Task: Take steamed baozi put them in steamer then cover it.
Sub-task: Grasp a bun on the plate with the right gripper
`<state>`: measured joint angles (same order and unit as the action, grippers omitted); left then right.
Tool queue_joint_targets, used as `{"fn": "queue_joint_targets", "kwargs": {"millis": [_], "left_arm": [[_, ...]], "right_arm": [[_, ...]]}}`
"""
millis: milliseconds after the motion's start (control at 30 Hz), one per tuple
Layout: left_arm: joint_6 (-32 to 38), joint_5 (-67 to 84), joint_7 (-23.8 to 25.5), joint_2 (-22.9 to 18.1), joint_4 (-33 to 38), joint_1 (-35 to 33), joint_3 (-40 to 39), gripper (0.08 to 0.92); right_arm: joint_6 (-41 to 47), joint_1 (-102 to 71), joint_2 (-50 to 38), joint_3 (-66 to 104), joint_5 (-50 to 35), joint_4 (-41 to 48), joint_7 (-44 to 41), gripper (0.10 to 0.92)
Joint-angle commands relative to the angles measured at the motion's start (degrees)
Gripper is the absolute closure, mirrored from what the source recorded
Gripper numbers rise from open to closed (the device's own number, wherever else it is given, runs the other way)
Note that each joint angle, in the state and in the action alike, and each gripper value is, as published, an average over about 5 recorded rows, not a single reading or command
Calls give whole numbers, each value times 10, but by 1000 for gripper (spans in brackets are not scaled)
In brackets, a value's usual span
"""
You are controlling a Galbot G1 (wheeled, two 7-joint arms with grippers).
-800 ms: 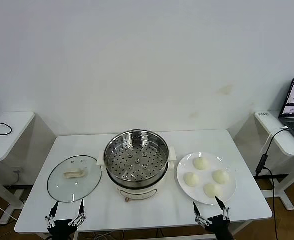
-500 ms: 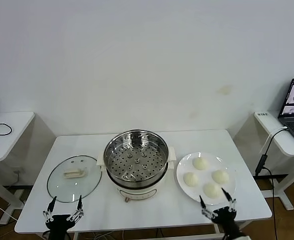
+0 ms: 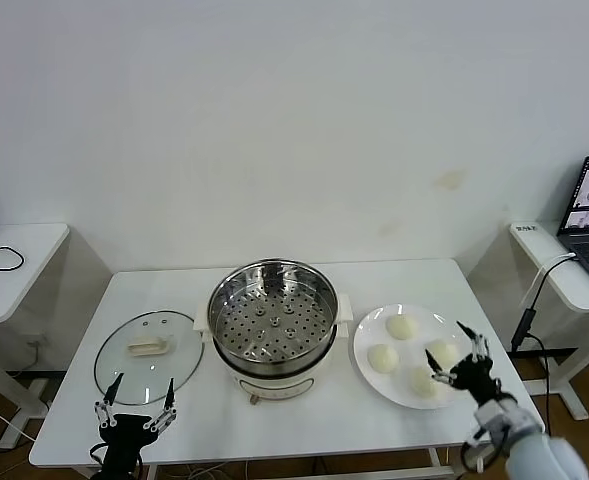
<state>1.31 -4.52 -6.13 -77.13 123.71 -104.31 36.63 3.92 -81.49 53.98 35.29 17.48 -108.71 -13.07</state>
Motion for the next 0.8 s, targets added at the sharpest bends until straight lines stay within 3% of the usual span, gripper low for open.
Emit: {"fn": "queue_joint_targets", "kwargs": {"millis": [33, 300, 633, 800], "left_arm": [[-6, -52, 9, -1, 6, 3, 1, 177], [-5, -59, 6, -1, 9, -1, 7, 177], [-5, -55, 6, 6, 4, -1, 29, 177], [-6, -54, 6, 6, 1, 5, 37, 177]], "right_arm": [[60, 213, -184, -88, 35, 96, -152, 203], [69, 466, -225, -338, -17, 225, -272, 203], [45, 725, -144, -623, -42, 366, -444, 203], [19, 786, -103, -707, -15, 415, -514, 203]]}}
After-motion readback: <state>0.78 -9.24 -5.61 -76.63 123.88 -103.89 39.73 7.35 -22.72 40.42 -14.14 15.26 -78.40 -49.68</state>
